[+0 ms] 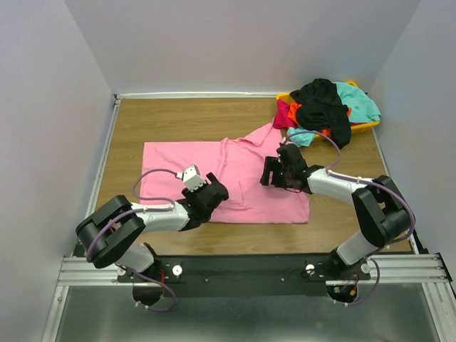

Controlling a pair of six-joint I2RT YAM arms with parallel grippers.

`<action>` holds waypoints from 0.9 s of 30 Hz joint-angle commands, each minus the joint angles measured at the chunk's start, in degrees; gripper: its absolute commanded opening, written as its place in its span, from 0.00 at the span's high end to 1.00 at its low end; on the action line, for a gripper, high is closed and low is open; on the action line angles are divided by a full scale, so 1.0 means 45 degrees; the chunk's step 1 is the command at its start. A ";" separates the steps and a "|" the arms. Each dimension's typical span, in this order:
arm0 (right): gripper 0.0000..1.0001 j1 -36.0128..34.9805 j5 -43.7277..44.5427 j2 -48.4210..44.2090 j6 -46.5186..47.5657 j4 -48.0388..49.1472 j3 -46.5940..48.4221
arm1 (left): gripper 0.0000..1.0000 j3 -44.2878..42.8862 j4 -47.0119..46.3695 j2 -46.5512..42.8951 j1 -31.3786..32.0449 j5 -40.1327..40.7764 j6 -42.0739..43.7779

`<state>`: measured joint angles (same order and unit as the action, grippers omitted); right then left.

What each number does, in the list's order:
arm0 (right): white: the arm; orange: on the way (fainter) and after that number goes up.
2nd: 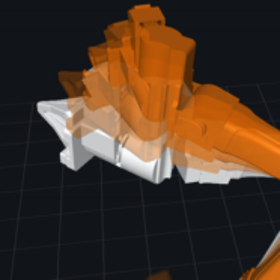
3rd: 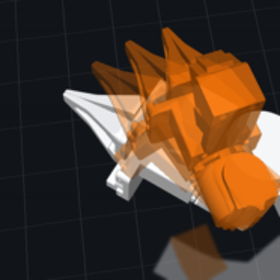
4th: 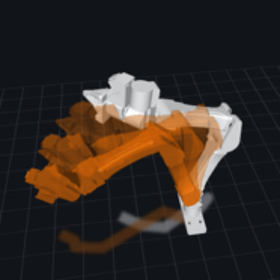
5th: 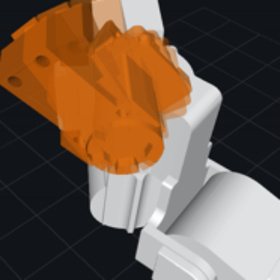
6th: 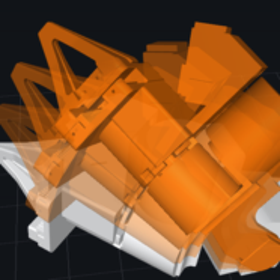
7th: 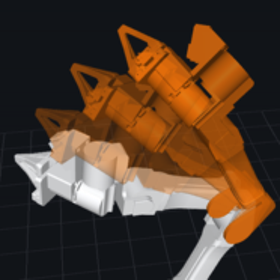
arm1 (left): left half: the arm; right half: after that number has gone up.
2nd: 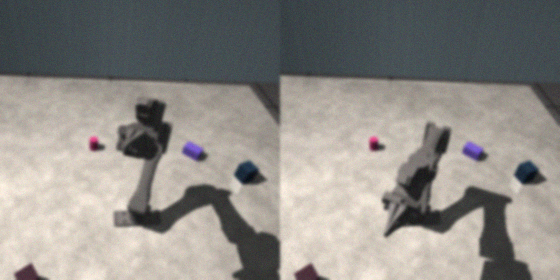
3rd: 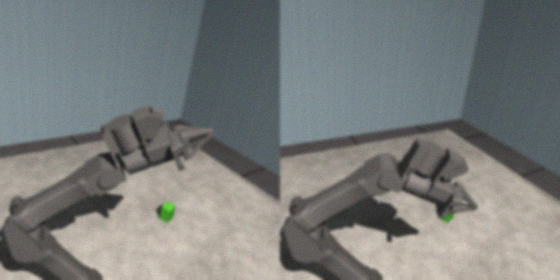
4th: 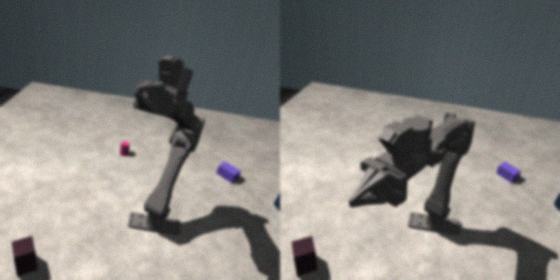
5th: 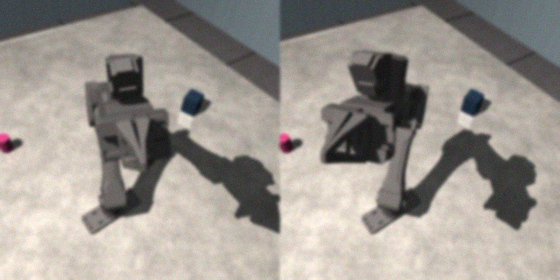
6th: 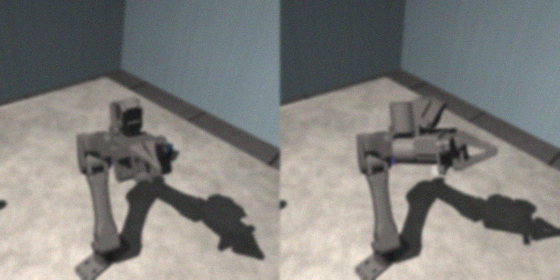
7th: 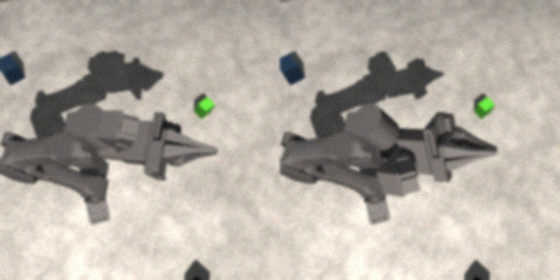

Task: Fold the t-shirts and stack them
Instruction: Fold the tshirt

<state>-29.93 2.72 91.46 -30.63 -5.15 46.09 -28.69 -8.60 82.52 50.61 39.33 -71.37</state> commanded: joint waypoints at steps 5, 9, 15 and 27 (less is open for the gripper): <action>0.16 -0.0086 0.0137 -0.0382 -0.0302 -0.1785 -0.1334 | 0.16 0.0711 0.1890 0.0783 0.1212 -0.0303 -0.2436; 0.16 -0.0086 0.0215 -0.0890 -0.0400 -0.1981 -0.1803 | 0.16 0.0691 0.2613 0.0803 0.1643 -0.0284 -0.3240; 0.16 -0.0086 0.0625 -0.1905 -0.0244 -0.2371 -0.1493 | 0.14 -0.0281 0.4544 -0.0735 0.1800 0.0884 -0.3222; 0.16 -0.0086 0.1113 -0.1713 -0.0420 -0.2645 0.2041 | 0.04 -0.1242 0.1973 -0.5387 -0.4365 0.0485 0.5931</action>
<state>-29.95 4.51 82.81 -31.88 -16.43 49.28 -34.20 8.78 61.41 41.21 44.23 -65.04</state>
